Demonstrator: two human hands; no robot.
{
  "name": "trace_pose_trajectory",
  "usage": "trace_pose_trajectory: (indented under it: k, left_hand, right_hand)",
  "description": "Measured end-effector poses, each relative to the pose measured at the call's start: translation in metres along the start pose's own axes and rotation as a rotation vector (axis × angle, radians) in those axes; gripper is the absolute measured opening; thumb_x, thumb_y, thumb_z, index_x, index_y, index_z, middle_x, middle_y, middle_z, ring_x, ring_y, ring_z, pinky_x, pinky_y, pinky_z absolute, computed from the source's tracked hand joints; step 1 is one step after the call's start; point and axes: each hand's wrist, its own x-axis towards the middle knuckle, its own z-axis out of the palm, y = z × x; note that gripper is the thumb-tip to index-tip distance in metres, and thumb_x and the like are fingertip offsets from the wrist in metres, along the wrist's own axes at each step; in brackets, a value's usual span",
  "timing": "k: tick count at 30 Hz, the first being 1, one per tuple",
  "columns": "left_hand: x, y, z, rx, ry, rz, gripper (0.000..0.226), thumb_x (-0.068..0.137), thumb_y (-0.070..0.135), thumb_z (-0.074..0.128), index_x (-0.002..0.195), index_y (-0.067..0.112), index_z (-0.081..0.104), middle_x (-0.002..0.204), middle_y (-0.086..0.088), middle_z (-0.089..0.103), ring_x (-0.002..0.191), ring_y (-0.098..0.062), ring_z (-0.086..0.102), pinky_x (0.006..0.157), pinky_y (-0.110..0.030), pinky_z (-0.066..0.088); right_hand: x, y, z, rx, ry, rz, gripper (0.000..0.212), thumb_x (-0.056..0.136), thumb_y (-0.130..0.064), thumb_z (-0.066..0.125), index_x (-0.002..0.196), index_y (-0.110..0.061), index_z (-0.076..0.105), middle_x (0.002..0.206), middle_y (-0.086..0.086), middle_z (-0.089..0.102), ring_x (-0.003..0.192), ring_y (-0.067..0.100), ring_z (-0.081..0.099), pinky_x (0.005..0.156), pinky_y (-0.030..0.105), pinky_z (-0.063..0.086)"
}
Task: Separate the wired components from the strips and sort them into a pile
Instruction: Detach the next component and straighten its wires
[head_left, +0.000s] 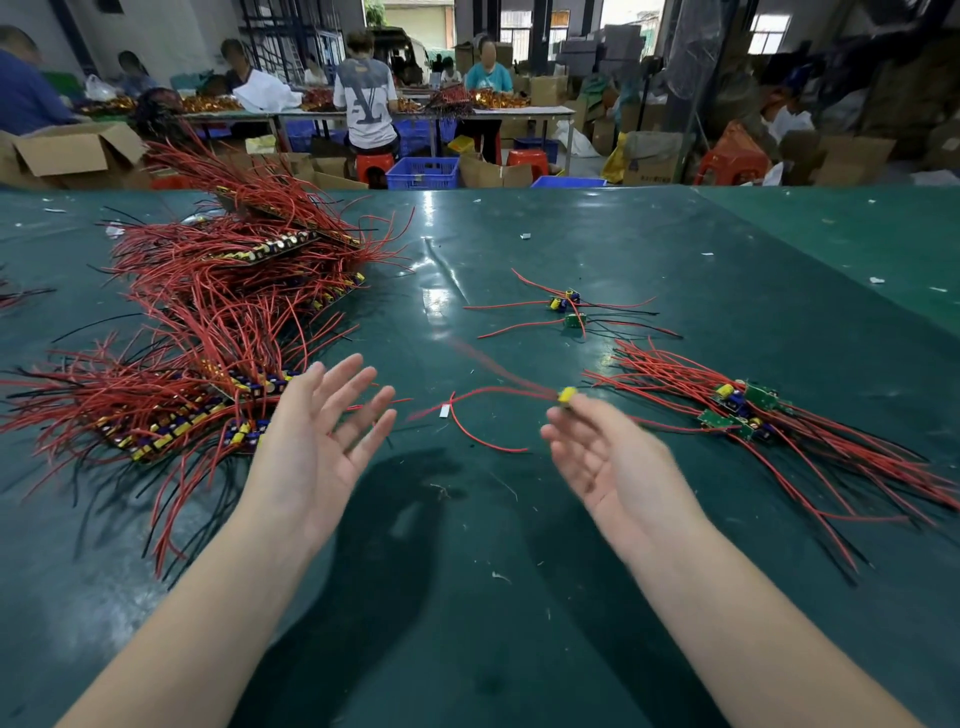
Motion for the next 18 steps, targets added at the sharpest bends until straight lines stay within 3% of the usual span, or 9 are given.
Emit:
trace_pose_trajectory:
  k: [3, 7, 10, 18]
  left_hand:
    - [0.0, 0.003, -0.001, -0.011, 0.036, -0.019, 0.037, 0.099, 0.035, 0.042, 0.104, 0.008, 0.066, 0.106, -0.004, 0.07, 0.086, -0.015, 0.072, 0.069, -0.024, 0.058]
    - [0.0, 0.004, -0.001, -0.02, 0.078, -0.014, 0.039, 0.099, 0.035, 0.042, 0.087, 0.007, 0.067, 0.089, -0.003, 0.072, 0.085, -0.015, 0.071, 0.07, -0.023, 0.058]
    - [0.0, 0.006, -0.001, -0.039, 0.098, -0.017, 0.039, 0.099, 0.035, 0.042, 0.084, 0.007, 0.066, 0.086, -0.003, 0.073, 0.085, -0.015, 0.071, 0.073, -0.024, 0.056]
    - [0.006, 0.014, -0.006, -0.099, 0.174, 0.046, 0.035, 0.099, 0.03, 0.043, 0.081, 0.007, 0.063, 0.084, -0.004, 0.068, 0.078, -0.016, 0.07, 0.072, -0.023, 0.057]
  right_hand:
    - [0.008, -0.014, -0.011, 0.098, 0.168, -0.108, 0.003, 0.091, -0.011, 0.062, 0.091, -0.008, 0.061, 0.08, 0.003, 0.07, 0.057, 0.01, 0.069, 0.047, 0.017, 0.051]
    - [0.016, -0.024, -0.023, 0.17, 0.308, -0.121, 0.008, 0.094, 0.003, 0.051, 0.091, -0.003, 0.055, 0.099, 0.006, 0.065, 0.072, 0.017, 0.07, 0.047, 0.019, 0.052]
    - [0.021, -0.028, -0.028, 0.216, 0.38, -0.14, 0.016, 0.095, 0.006, 0.042, 0.106, -0.004, 0.047, 0.104, 0.005, 0.066, 0.074, 0.021, 0.071, 0.045, 0.021, 0.052]
    - [0.033, -0.036, -0.038, 0.341, 0.414, -0.151, 0.014, 0.102, -0.012, 0.042, 0.111, -0.001, 0.043, 0.101, 0.008, 0.065, 0.078, 0.028, 0.072, 0.048, 0.022, 0.054]
